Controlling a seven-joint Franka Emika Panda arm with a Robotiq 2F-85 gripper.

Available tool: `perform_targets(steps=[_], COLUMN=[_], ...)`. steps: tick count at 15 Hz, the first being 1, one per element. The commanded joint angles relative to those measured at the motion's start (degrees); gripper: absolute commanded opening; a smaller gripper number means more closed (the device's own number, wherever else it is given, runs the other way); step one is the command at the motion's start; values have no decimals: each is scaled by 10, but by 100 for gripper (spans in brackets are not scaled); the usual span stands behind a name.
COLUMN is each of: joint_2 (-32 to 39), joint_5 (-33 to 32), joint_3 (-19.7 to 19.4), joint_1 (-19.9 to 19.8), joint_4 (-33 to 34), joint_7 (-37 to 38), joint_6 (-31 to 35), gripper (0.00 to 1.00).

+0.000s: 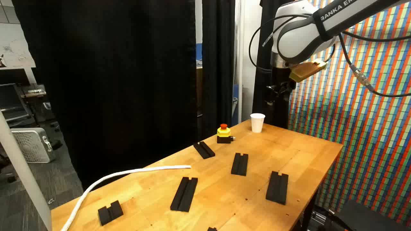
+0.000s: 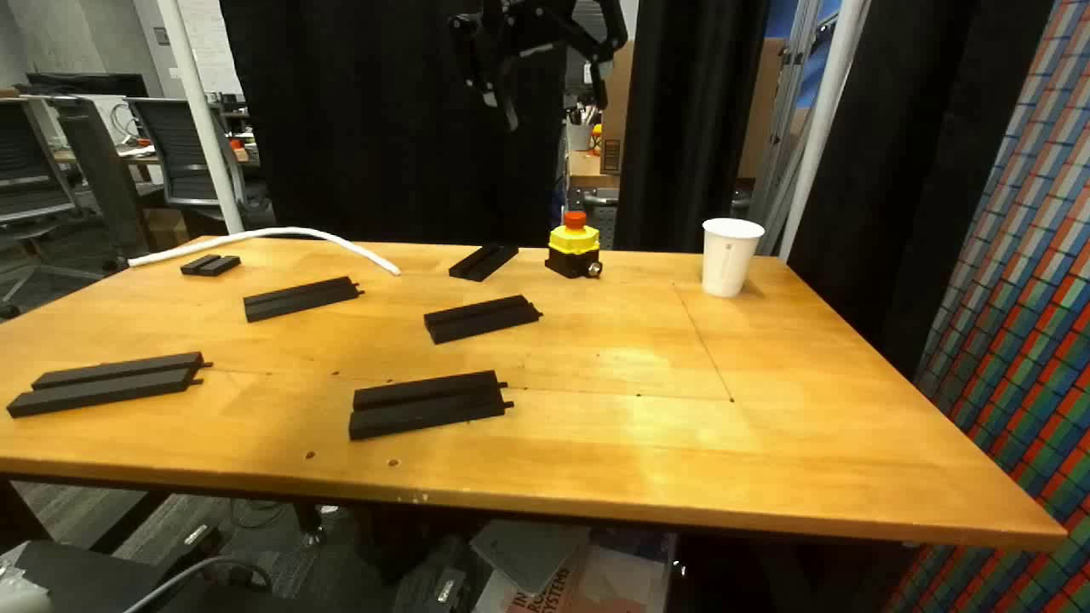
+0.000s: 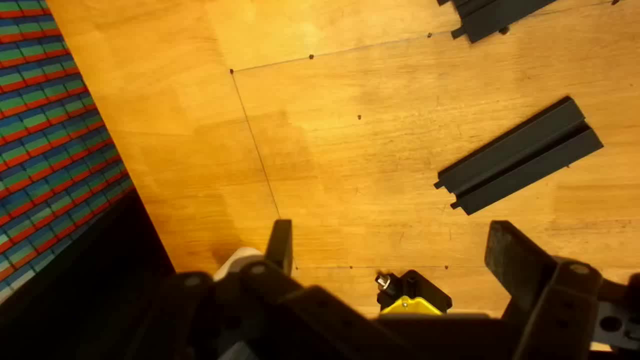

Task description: Arrange the black objects on the table

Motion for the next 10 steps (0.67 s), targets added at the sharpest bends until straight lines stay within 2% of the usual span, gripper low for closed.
perform_targets(steps=[1,10], joint_2=[0,-1], joint_5=[-3,3], joint_3=[-8,-3], joint_1=[9,12], joint_4=[4,1], joint_7=[2,20], joint_6=[-3,8], gripper=[100,100])
